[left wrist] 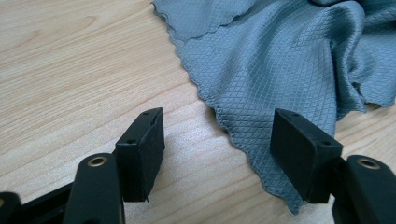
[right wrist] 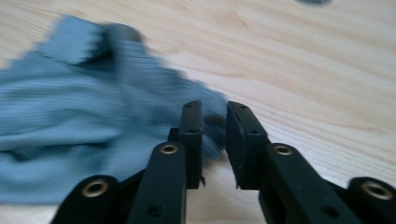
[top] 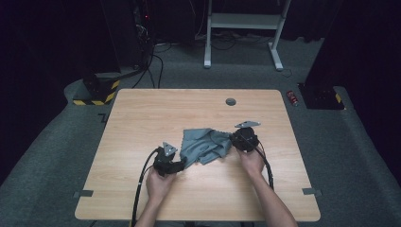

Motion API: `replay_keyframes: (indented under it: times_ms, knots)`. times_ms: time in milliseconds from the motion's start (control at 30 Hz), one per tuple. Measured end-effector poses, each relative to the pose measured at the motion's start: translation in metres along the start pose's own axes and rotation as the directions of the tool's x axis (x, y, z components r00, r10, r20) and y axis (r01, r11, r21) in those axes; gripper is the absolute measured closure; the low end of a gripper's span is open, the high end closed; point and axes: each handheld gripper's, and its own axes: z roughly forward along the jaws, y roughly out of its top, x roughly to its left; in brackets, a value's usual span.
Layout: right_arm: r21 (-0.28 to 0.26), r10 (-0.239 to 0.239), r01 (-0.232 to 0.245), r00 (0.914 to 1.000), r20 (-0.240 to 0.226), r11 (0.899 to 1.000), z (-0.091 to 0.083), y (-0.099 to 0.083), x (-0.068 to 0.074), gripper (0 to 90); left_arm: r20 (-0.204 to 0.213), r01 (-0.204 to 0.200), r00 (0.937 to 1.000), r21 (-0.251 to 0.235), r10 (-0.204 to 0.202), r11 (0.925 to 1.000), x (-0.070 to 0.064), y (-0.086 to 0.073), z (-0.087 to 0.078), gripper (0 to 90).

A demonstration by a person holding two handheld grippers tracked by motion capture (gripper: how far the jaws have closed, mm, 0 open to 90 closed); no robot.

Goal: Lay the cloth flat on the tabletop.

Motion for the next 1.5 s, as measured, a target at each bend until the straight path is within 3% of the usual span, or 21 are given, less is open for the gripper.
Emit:
replay_keyframes:
  times_ms: [133, 267, 400, 467, 500, 633, 767, 833, 867, 900, 1000, 1067, 1267, 1400, 1500]
  knots:
    - [-0.097, -0.073, 0.068, 0.9962, -0.047, 0.993, -0.025, -0.004, 0.022, 68.8, 0.0, 0.0, 1.0, 0.0, 0.0, 1.0, 0.0, 0.0, 0.0, 35.5]
    - [-0.14, -0.175, 0.162, 0.98, -0.094, 0.977, -0.043, -0.011, 0.048, 66.4, 0.001, -0.001, 1.0, 0.001, 0.001, 1.0, 0.0, 0.0, 0.0, 35.4]
    - [-0.118, -0.239, 0.224, 0.9621, -0.132, 0.967, -0.039, -0.02, 0.068, 65.1, 0.001, 0.0, 1.0, 0.001, 0.0, 1.0, 0.0, 0.0, 0.0, 35.2]
    - [-0.099, -0.247, 0.235, 0.9592, -0.137, 0.967, -0.034, -0.023, 0.071, 64.4, 0.0, 0.0, 1.0, 0.001, 0.0, 1.0, 0.0, 0.0, 0.0, 35.2]
    - [-0.054, -0.246, 0.24, 0.9573, -0.153, 0.969, -0.023, -0.027, 0.075, 63.4, 0.0, 0.001, 1.0, 0.001, -0.001, 1.0, 0.0, 0.0, 0.0, 35.1]
    - [0.007, -0.243, 0.247, 0.9558, -0.166, 0.969, -0.005, -0.033, 0.077, 63.4, 0.0, 0.001, 1.0, 0.001, -0.001, 1.0, 0.0, 0.0, 0.0, 35.1]
    - [0.054, -0.242, 0.254, 0.9556, -0.168, 0.966, 0.007, -0.038, 0.077, 70.7, 0.0, -0.001, 1.0, 0.003, 0.001, 1.0, 0.0, 0.0, 0.0, 35.0]
    - [0.061, -0.244, 0.256, 0.9569, -0.158, 0.965, 0.006, -0.037, 0.076, 79.0, 0.0, 0.001, 1.0, 0.001, -0.001, 1.0, 0.0, 0.0, 0.0, 35.0]
    - [0.061, -0.244, 0.256, 0.9569, -0.158, 0.965, 0.006, -0.037, 0.076, 79.0, 0.0, 0.001, 1.0, 0.001, -0.001, 1.0, 0.0, 0.0, 0.0, 35.0]
    - [0.07, -0.249, 0.261, 0.957, -0.15, 0.963, 0.006, -0.037, 0.074, 87.2, 0.0, -0.001, 1.0, 0.002, 0.001, 1.0, 0.0, 0.0, 0.0, 35.0]
    - [0.082, -0.248, 0.263, 0.956, -0.156, 0.961, 0.005, -0.035, 0.071, 89.6, 0.0, 0.0, 1.0, 0.001, 0.0, 1.0, 0.0, 0.0, 0.0, 35.0]
    - [0.077, -0.25, 0.264, 0.956, -0.154, 0.961, 0.003, -0.034, 0.071, 89.6, 0.0, -0.001, 1.0, 0.002, 0.001, 1.0, 0.0, 0.0, 0.0, 34.8]
    - [0.006, -0.241, 0.245, 0.9578, -0.156, 0.969, -0.024, -0.022, 0.063, 89.6, -0.005, 0.001, 1.0, 0.005, -0.001, 1.0, 0.0, 0.0, 0.0, 33.8]
    - [-0.023, -0.228, 0.227, 0.9649, -0.13, 0.974, -0.033, -0.016, 0.053, 89.7, -0.006, 0.001, 1.0, 0.004, -0.001, 1.0, 0.001, 0.0, 0.0, 33.6]
    - [-0.013, -0.186, 0.186, 0.9761, -0.113, 0.983, -0.031, -0.017, 0.043, 89.6, -0.005, 0.001, 1.0, 0.005, -0.001, 1.0, 0.001, 0.0, 0.0, 33.7]
